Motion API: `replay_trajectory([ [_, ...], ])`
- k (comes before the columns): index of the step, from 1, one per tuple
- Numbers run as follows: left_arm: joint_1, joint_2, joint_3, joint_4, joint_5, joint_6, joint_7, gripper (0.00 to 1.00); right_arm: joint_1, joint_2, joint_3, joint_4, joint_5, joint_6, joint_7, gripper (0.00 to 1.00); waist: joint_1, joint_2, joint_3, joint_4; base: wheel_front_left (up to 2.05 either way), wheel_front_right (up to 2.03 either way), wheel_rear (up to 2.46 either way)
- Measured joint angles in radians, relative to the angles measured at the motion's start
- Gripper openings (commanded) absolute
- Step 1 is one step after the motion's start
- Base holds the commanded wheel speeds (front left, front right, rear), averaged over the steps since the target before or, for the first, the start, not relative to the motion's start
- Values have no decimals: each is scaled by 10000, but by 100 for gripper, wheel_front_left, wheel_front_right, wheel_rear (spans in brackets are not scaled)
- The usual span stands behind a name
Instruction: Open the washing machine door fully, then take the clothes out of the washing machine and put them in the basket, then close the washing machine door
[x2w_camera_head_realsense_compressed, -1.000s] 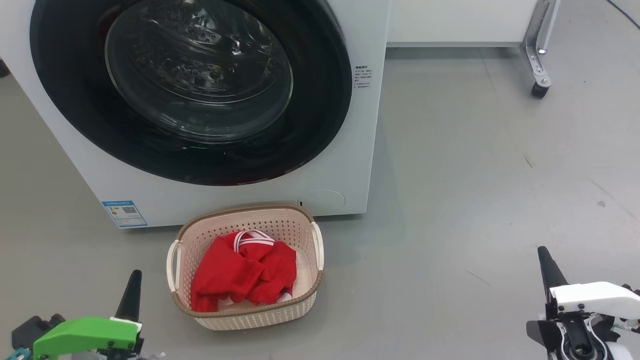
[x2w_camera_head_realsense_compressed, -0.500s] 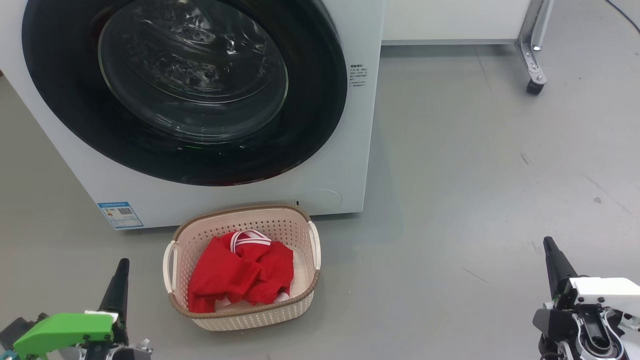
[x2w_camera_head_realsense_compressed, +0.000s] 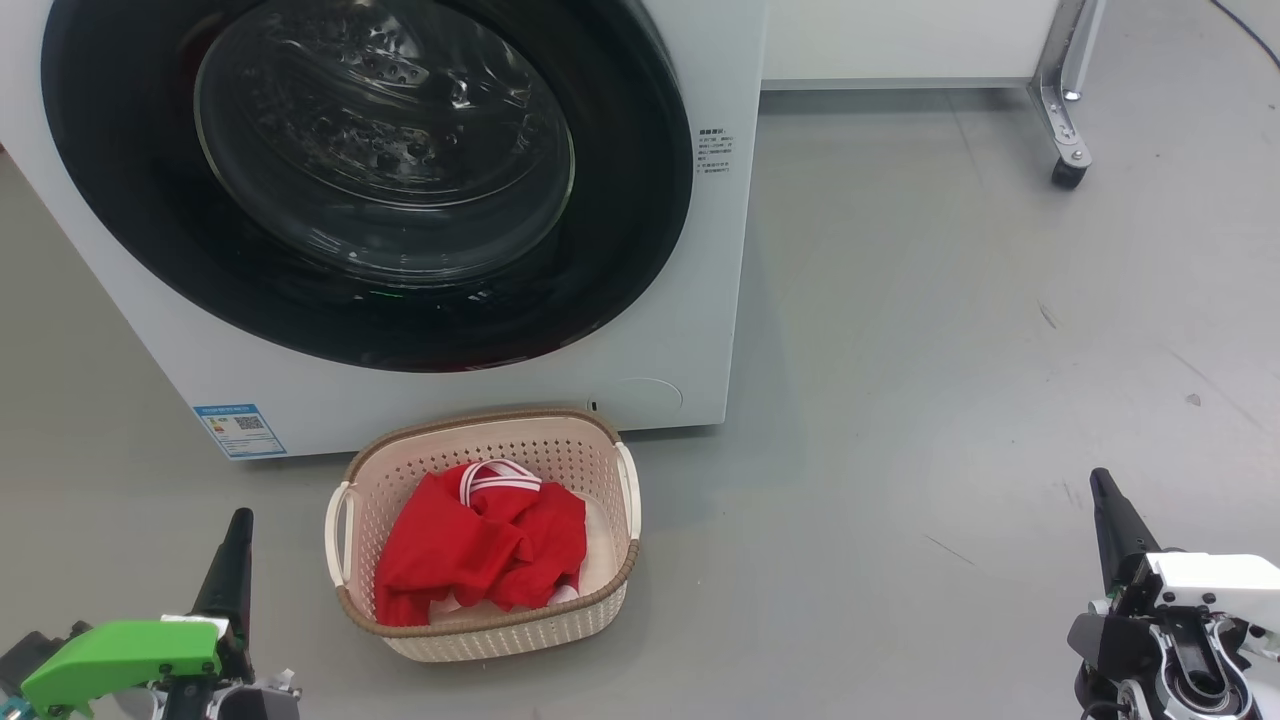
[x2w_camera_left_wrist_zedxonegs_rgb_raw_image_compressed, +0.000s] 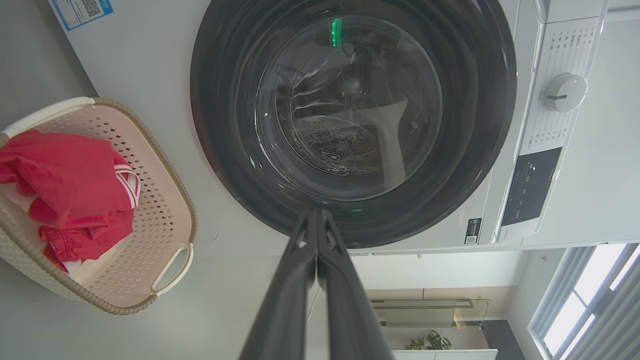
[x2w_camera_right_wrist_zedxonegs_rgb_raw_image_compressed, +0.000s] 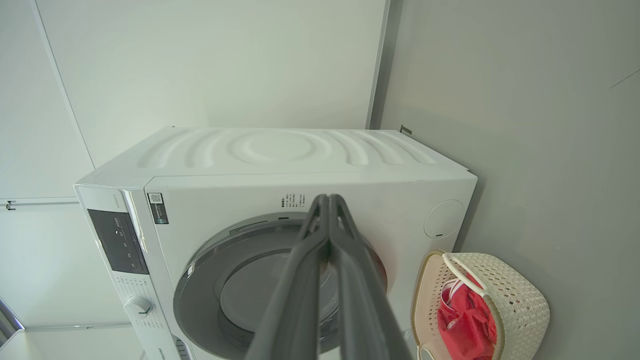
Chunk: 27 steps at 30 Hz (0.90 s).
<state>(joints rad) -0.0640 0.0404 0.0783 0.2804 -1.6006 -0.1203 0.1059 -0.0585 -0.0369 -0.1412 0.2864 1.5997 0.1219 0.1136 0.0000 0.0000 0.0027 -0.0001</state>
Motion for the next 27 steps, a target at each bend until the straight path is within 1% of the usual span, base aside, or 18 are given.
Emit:
replay_trajectory([
  [27, 0, -12, 15, -6, 0, 0, 42, 0, 0, 0, 4, -29, 0, 0, -2, 0, 0, 0, 1, 1, 0, 0, 0],
])
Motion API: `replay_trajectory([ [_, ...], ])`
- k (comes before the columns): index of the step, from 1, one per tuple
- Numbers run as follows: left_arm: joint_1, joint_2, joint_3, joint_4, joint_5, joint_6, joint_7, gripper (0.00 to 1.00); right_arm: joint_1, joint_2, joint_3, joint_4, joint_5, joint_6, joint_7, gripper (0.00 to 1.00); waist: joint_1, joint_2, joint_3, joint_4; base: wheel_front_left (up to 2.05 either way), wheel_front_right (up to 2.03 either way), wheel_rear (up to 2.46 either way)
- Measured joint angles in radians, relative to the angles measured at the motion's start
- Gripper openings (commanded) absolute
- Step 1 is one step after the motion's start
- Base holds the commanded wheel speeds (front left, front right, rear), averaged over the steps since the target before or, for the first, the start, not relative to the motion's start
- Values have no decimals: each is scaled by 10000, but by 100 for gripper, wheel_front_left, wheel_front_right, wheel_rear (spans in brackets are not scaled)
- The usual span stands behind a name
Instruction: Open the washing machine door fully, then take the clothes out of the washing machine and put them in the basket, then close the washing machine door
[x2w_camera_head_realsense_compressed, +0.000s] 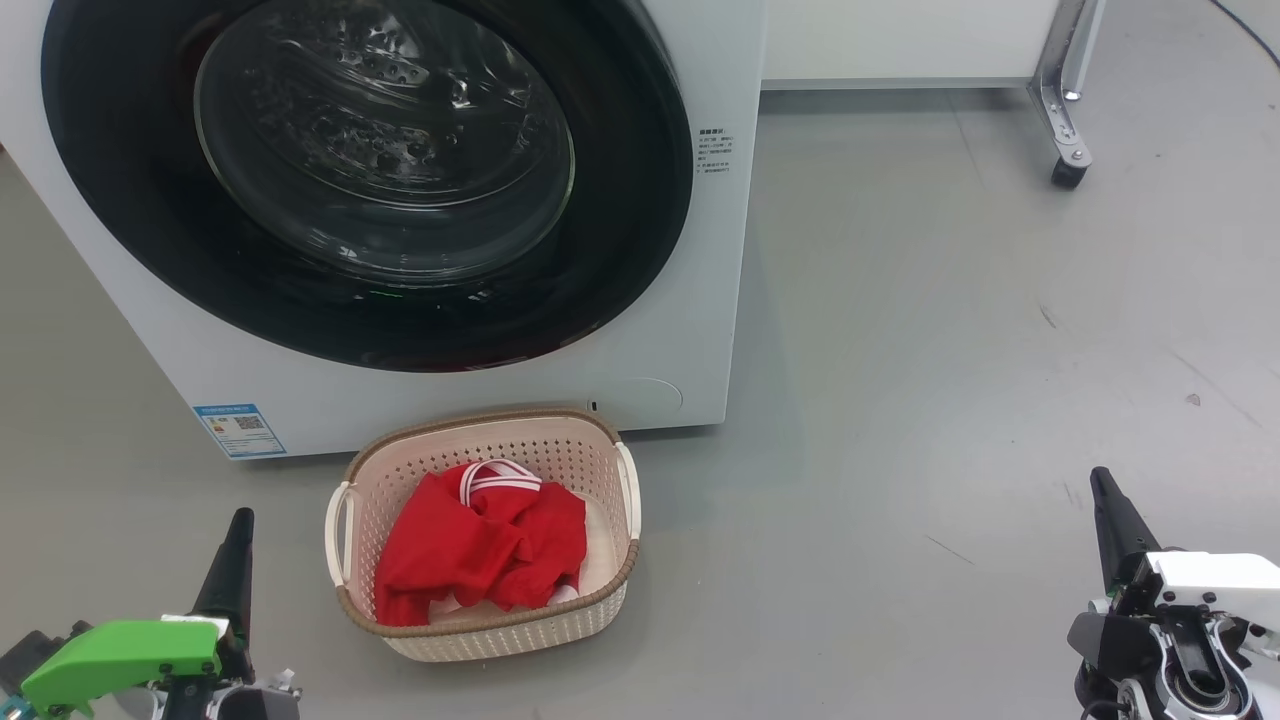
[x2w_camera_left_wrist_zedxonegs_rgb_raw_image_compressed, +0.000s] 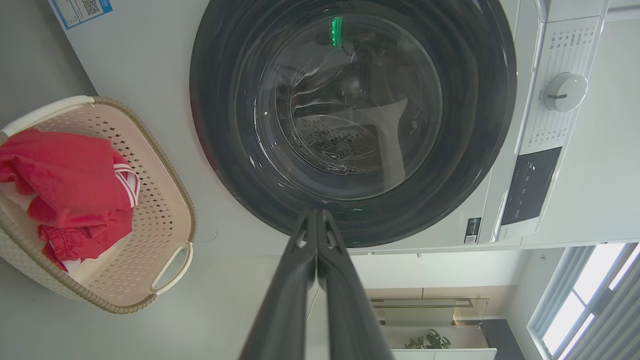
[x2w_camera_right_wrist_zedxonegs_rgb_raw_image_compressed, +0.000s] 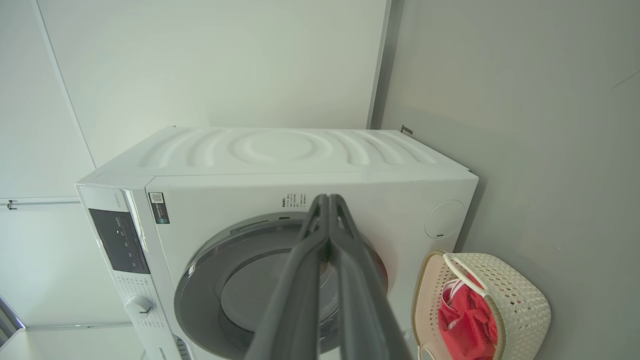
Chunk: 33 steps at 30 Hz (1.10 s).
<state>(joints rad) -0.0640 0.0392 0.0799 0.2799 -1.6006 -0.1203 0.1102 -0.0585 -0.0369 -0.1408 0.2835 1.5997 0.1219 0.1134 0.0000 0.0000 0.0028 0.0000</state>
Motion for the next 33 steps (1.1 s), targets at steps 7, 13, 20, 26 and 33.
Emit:
replay_trajectory([
  [7, 0, 0, 2, -2, 0, 0, 0, 0, 0, 0, 0, -10, 0, 0, 0, 0, 0, 0, 0, 0, 0, 0, 0],
  [13, 0, -2, 2, -8, 0, 0, 0, 0, 0, 0, 2, -12, 2, 0, 0, 0, 0, 0, 0, 0, 0, 0, 0],
  [20, 0, -2, 2, -12, 0, 0, 0, 0, 0, 0, 4, -15, 2, 0, 0, 0, 0, 0, 1, 0, 0, 0, 0],
  [26, 0, -2, 2, -15, 0, 0, 0, 0, 0, 2, 4, -17, 2, 0, 0, 0, 0, 0, 1, 0, 0, 0, 0],
  [33, 0, -2, 2, -15, 0, 0, 0, 0, 0, 2, 4, -17, 2, 0, 0, 0, 0, 0, 1, 0, 0, 0, 0],
])
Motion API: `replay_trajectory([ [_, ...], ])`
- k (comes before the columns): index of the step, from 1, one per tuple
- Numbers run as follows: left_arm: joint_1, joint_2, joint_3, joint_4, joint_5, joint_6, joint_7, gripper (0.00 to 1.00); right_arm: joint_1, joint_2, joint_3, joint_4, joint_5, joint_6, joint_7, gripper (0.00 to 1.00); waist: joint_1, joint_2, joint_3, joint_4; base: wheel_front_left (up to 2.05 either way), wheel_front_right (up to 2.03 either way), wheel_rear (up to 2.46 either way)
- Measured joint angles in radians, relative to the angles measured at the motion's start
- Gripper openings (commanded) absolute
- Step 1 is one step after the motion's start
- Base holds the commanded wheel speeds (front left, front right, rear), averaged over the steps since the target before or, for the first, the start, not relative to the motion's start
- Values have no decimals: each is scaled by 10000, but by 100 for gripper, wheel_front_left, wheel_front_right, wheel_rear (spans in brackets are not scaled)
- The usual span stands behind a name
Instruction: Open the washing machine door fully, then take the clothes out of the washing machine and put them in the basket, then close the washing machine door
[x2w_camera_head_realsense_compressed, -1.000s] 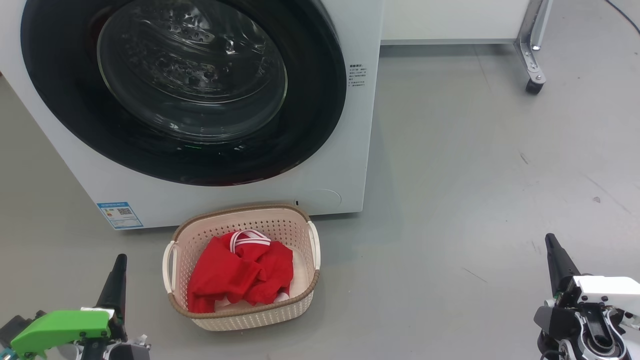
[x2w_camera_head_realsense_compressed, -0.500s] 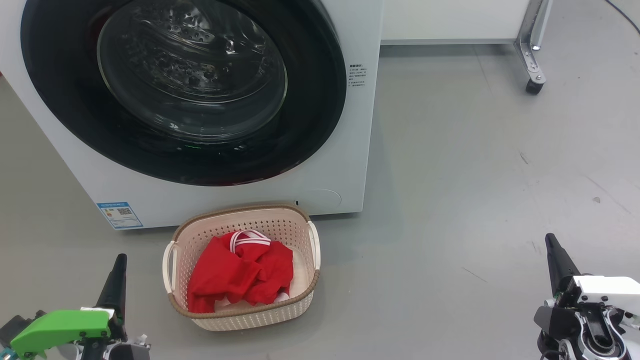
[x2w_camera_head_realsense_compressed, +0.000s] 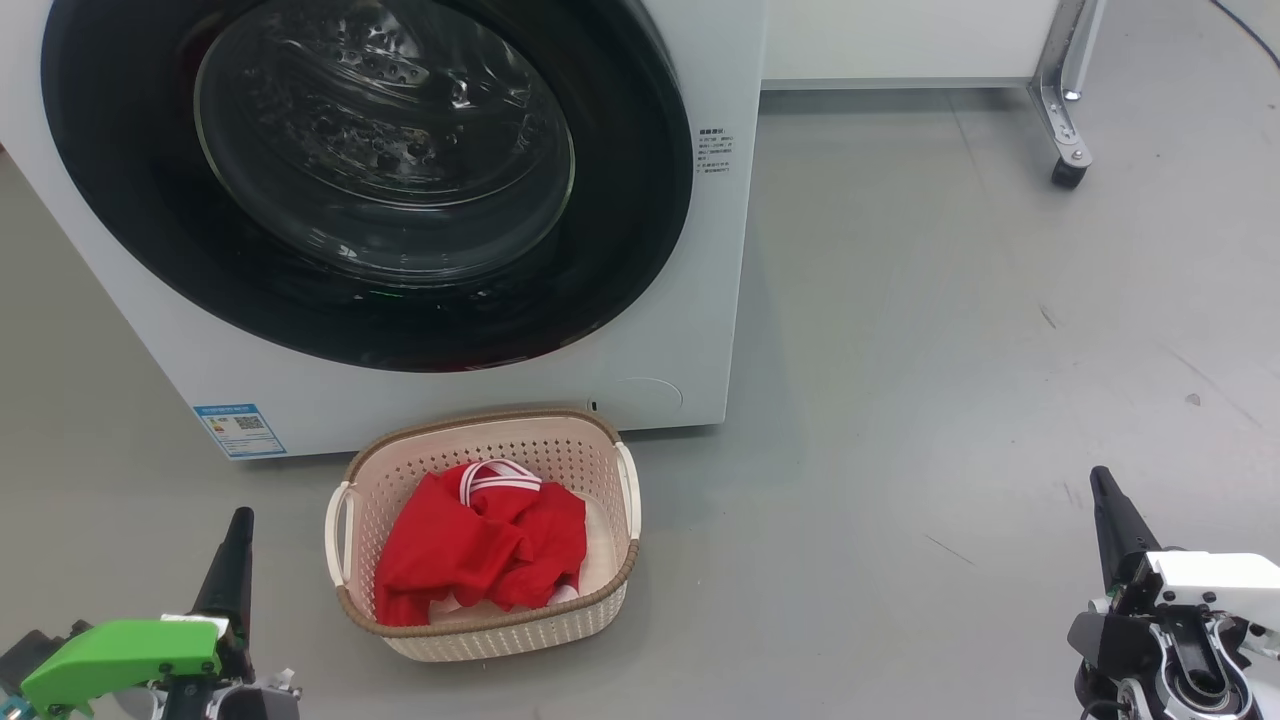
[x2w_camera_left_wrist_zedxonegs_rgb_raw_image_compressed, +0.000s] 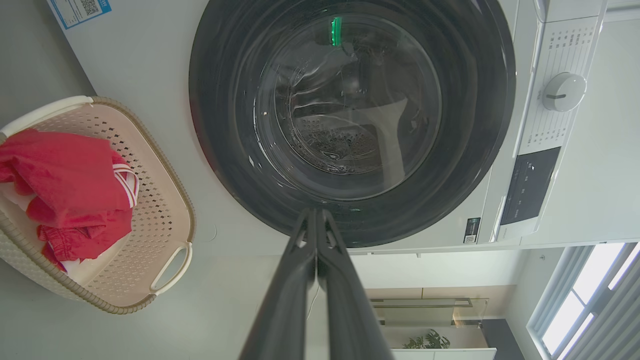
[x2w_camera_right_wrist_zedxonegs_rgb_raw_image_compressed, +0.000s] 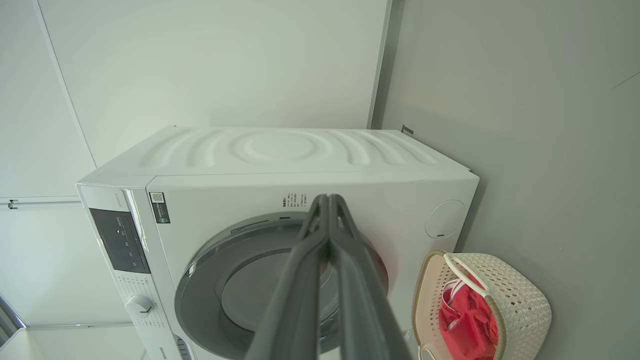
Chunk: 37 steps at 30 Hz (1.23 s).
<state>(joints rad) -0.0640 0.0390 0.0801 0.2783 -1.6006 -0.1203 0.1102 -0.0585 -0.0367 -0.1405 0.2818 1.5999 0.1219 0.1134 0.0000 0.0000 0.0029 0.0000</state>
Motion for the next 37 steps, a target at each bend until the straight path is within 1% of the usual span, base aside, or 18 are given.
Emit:
replay_trajectory([
  [37, 0, -2, 6, -8, 0, 0, 0, 0, 0, 0, 10, -10, 0, 0, 0, 0, 0, 0, 0, 0, 0, 0, 0],
])
